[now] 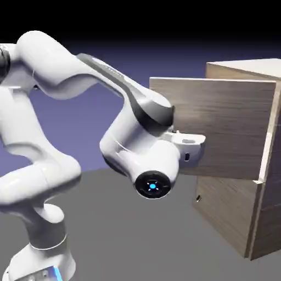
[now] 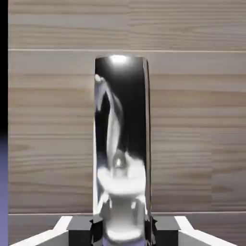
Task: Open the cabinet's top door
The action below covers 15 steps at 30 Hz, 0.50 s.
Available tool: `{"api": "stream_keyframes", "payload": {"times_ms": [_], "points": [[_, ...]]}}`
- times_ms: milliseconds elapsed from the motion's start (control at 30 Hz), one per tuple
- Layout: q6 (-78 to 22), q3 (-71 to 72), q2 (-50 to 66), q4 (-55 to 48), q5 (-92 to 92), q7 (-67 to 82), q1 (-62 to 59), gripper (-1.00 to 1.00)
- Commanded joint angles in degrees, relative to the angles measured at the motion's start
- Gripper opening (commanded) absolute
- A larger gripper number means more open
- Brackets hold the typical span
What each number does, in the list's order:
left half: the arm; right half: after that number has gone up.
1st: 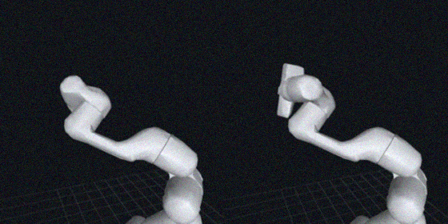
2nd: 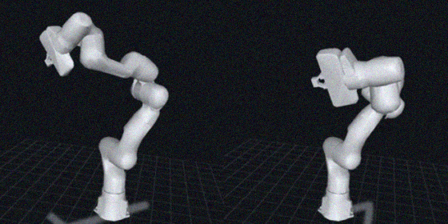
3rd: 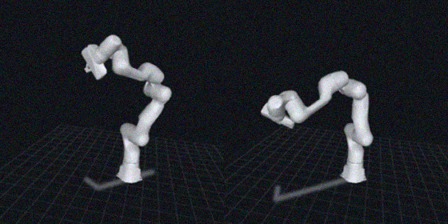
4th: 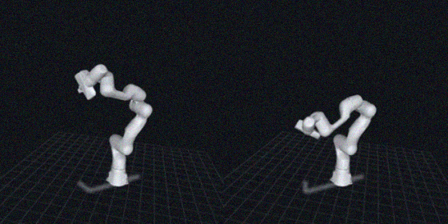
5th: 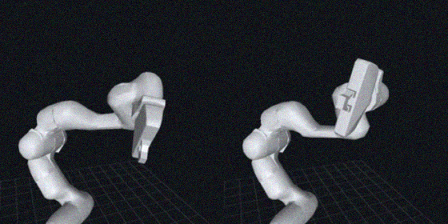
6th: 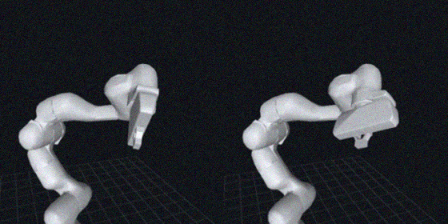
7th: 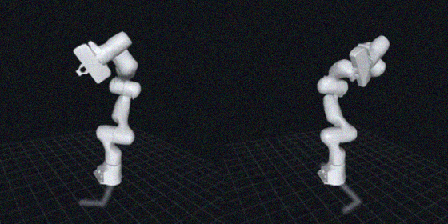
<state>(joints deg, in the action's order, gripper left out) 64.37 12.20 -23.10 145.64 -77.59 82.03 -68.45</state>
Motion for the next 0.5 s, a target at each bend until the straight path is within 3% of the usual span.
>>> {"api": "stream_keyframes", "payload": {"times_ms": [0, 467], "points": [[-1.30, -0.42, 2.08, -1.90, 1.86, 0.65, -0.27, -1.00], [-17.40, -1.96, 28.04, -30.82, 20.73, 5.60, -1.13, -1.00]]}}
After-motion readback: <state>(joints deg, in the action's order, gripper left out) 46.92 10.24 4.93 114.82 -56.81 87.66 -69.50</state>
